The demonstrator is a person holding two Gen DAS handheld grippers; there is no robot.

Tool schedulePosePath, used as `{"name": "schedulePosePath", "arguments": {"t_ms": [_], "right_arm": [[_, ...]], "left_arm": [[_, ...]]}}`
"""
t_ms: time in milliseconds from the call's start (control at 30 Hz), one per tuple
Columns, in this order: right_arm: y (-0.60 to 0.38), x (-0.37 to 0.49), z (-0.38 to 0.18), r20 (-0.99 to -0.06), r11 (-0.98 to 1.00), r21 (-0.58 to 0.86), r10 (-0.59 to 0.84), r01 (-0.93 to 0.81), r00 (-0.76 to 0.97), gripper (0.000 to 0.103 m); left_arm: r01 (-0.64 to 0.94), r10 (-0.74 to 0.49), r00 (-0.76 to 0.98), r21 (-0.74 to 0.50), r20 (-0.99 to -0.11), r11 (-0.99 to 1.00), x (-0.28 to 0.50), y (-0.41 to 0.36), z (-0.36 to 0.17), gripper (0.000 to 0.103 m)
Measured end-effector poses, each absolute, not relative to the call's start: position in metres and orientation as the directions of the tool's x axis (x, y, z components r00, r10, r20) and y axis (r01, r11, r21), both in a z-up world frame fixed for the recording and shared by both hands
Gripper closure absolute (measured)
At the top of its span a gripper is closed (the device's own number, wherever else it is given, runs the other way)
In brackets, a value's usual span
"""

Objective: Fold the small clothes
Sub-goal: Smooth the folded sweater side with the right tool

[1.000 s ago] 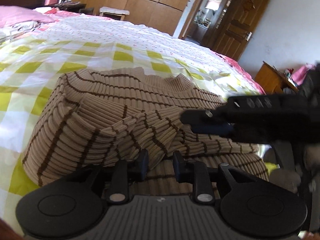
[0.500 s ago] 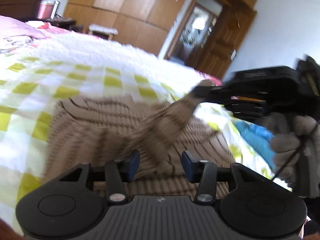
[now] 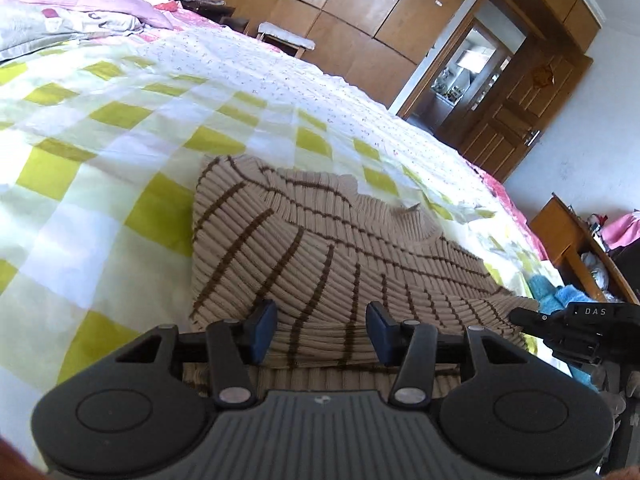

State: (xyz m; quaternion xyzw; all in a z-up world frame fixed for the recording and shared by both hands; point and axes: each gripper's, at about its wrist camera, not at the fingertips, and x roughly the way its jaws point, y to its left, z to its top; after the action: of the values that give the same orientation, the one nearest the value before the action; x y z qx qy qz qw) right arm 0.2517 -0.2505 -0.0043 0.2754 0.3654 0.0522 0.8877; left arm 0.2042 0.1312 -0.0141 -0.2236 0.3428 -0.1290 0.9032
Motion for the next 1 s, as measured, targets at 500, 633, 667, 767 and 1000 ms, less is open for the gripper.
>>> {"name": "schedulePosePath", "arguments": {"t_ms": [500,633,667,767,1000], "right_arm": [[-0.244,0.243,-0.021,-0.673,0.922,0.371,0.187,0.108,0.716,0.092],[-0.241,0.235,-0.006,-0.662,0.951,0.297,0.138,0.089,0.736,0.091],[-0.243,0.233,-0.003,-0.661,0.951,0.294,0.133,0.092,0.738,0.091],[-0.239,0.226,0.009,-0.635,0.968,0.236,0.087,0.085,0.767,0.091],[-0.194,0.224,0.025,-0.564,0.984,0.15,0.168,-0.1,0.808,0.091]], "left_arm": [[0.103,-0.316,0.728,-0.358,-0.609,0.928,0.207,0.116,-0.015,0.049],[0.113,-0.332,0.741,-0.379,-0.584,0.919,0.204,0.12,-0.011,0.049],[0.113,-0.333,0.748,-0.384,-0.574,0.916,0.202,0.121,-0.009,0.049],[0.115,-0.333,0.769,-0.394,-0.546,0.912,0.2,0.124,-0.003,0.049],[0.089,-0.296,0.782,-0.373,-0.548,0.924,0.211,0.125,-0.003,0.049]]}}
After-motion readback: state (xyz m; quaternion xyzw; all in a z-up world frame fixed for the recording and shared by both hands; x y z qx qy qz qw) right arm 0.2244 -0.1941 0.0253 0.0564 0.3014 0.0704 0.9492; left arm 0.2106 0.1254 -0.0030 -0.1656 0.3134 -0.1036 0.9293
